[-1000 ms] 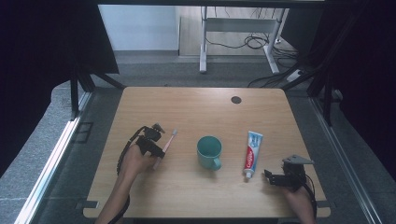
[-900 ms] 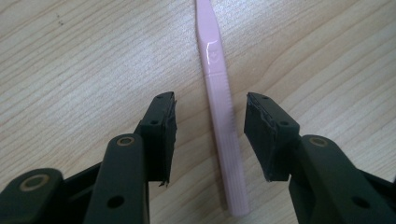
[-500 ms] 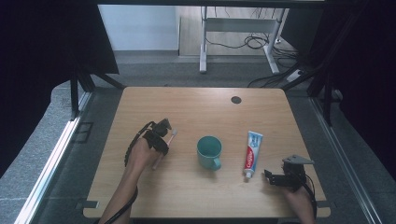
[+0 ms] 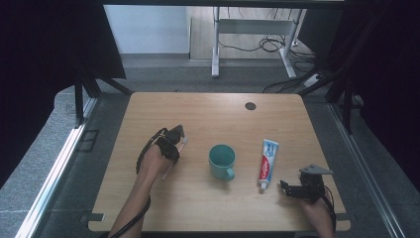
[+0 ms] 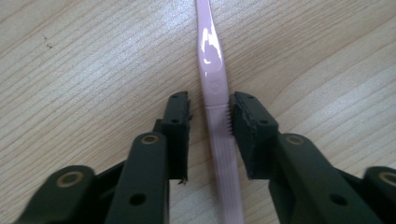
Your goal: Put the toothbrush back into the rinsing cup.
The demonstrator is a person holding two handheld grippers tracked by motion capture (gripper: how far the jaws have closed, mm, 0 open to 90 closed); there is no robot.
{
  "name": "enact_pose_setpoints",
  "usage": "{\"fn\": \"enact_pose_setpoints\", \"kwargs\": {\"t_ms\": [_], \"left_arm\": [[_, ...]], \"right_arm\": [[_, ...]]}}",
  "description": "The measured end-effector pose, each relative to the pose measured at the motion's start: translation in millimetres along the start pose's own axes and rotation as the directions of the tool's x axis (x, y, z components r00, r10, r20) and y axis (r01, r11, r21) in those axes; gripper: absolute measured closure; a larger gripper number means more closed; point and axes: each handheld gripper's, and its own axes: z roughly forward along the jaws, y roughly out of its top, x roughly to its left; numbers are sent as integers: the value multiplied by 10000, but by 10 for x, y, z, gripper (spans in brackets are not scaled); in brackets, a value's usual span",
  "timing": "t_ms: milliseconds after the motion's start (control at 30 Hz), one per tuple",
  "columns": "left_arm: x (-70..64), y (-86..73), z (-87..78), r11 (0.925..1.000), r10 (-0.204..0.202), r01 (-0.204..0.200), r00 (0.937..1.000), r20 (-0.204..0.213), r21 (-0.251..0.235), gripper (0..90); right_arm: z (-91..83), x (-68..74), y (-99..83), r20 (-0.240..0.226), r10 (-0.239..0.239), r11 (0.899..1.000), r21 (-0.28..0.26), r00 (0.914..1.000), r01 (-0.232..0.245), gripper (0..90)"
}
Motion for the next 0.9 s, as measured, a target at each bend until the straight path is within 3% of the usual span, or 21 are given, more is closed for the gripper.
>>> {"fn": "enact_pose_setpoints", "kwargs": {"t_ms": [100,233,500,667,800,833,900], "left_arm": [[-34,4,0,10000,86,-86,10000,-15,9,775],[-54,7,-3,9999,169,-169,9998,-100,17,787],[-31,-19,-22,9991,254,-249,9996,151,-330,789],[-39,-30,-125,9960,447,-421,9985,318,-787,789],[-56,-53,-232,9894,623,-535,9961,618,-1350,789],[-68,-69,-279,9844,588,-447,9951,789,-1702,789],[-71,-76,-304,9827,626,-466,9944,847,-1795,789]], "right_arm": [[0,1,0,-14,-13,10000,2,10000,13,56],[0,1,0,-19,-34,10000,-2,10000,34,56],[1,1,0,-20,-33,10000,-4,10000,33,56],[0,1,0,-19,-34,10000,-1,10000,34,56],[0,1,0,-19,-37,10000,-1,10000,37,56],[0,1,0,-19,-38,10000,-2,10000,38,56],[0,2,0,-19,-41,10000,-1,10000,41,56]]}}
